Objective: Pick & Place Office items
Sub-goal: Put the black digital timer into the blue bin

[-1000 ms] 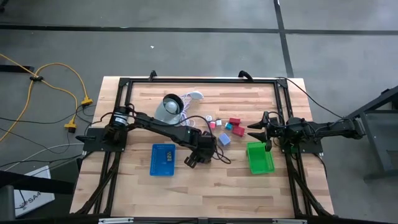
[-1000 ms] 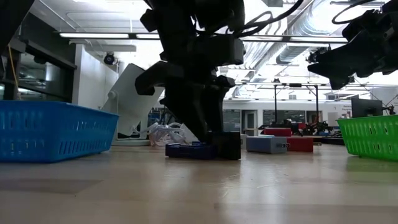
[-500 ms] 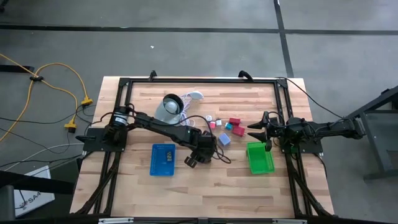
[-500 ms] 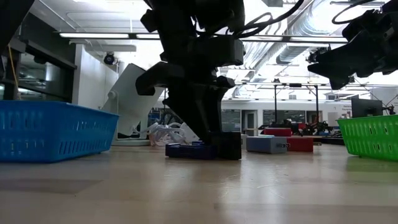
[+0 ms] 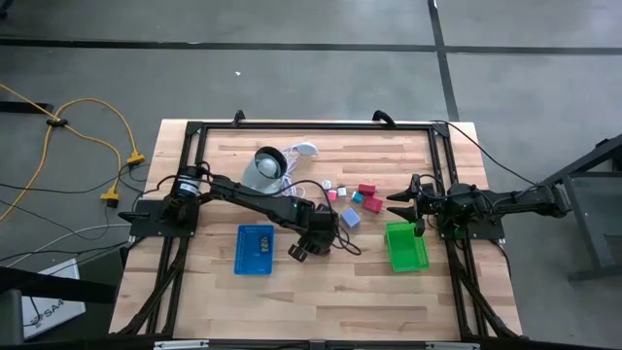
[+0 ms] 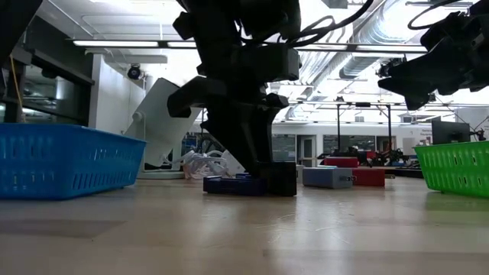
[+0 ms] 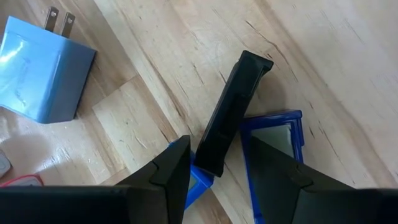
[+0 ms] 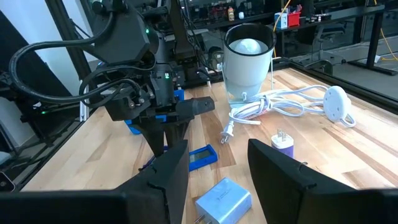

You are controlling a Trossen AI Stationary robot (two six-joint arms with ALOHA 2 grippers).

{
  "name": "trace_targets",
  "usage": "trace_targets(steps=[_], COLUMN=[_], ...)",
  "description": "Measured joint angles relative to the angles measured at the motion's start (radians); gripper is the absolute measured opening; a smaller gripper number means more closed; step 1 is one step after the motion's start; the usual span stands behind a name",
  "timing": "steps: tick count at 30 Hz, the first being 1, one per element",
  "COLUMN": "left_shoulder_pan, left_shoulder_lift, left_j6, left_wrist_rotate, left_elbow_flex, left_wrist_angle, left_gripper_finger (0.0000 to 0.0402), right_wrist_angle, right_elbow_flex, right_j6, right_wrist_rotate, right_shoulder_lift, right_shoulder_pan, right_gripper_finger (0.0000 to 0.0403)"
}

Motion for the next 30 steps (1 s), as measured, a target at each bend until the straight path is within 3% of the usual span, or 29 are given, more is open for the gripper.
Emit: trace_targets(steps=[11,21,30], left_shoulder_pan=[0.002,0.008,0.008], left_shoulder_lift=[0.000,0.000,0.000], left_j6=[0.000,0.000,0.000], left_wrist_rotate=[0.000,0.000,0.000], left_elbow_flex=[0.000,0.000,0.000], left_wrist_angle=[0.000,0.001,0.001], left_gripper_finger=[0.0140,0.0085,0.0069], right_wrist_angle=[0.000,0.000,0.000], right_elbow_flex=[0.000,0.000,0.000], right_j6=[0.000,0.000,0.000], right_wrist_rotate=[0.000,0.000,0.000], right_shoulder_lift=[0.000,0.000,0.000], right_shoulder_pan=[0.000,0.000,0.000], right_gripper_finger=[0.0153,0.0153,0.0153])
